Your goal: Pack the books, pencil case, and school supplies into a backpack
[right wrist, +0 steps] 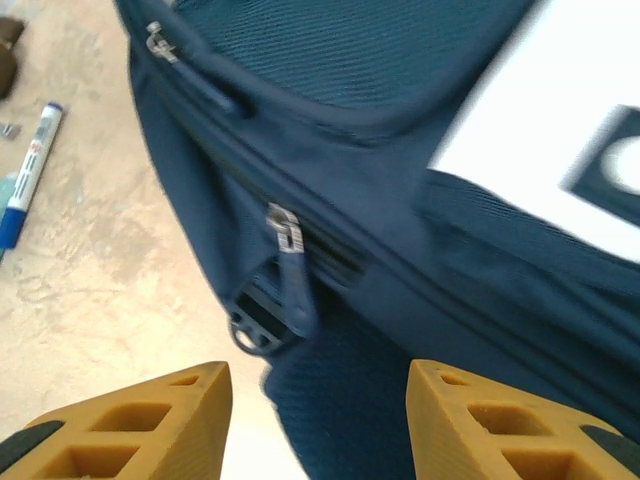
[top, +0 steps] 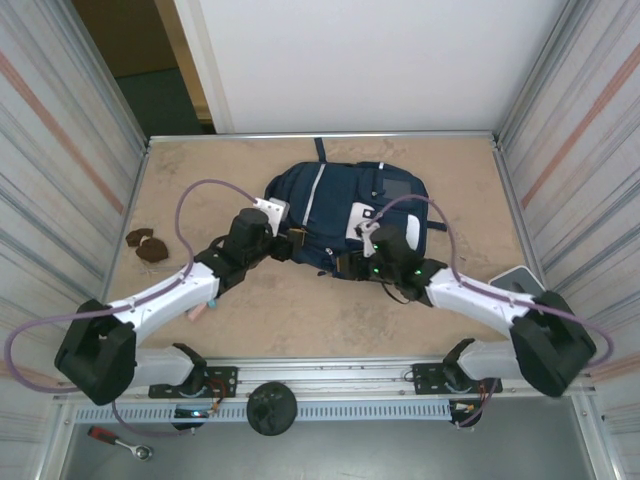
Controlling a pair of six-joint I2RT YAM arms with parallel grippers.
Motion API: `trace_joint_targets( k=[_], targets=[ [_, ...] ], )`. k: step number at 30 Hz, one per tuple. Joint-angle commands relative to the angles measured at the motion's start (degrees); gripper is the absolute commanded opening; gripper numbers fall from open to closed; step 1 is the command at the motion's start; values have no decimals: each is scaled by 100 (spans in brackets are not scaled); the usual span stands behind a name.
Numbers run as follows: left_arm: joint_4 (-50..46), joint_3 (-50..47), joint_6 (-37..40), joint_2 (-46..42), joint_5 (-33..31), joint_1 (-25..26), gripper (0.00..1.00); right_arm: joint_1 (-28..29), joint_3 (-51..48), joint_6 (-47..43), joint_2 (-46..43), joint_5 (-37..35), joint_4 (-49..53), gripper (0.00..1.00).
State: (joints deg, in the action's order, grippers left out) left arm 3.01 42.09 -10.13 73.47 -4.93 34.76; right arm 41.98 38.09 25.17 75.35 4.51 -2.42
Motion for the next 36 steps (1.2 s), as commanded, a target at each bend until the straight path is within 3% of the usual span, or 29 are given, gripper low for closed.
trace_joint_targets(
  k=[1, 12, 25, 36],
  targets=[
    [-74, 138, -27, 88, 265, -285, 70, 162, 505, 216, 545, -11, 385, 47],
    [42, 2, 33, 55, 379, -365, 70, 171, 834, 1027, 1399, -206, 285, 39],
    [42, -95, 101, -87, 284, -373, 70, 65, 797, 1672, 1716, -106, -646, 29],
    [73, -104, 140, -35, 221, -374, 70, 39, 666, 1500, 1405, -391, -341, 8]
  ],
)
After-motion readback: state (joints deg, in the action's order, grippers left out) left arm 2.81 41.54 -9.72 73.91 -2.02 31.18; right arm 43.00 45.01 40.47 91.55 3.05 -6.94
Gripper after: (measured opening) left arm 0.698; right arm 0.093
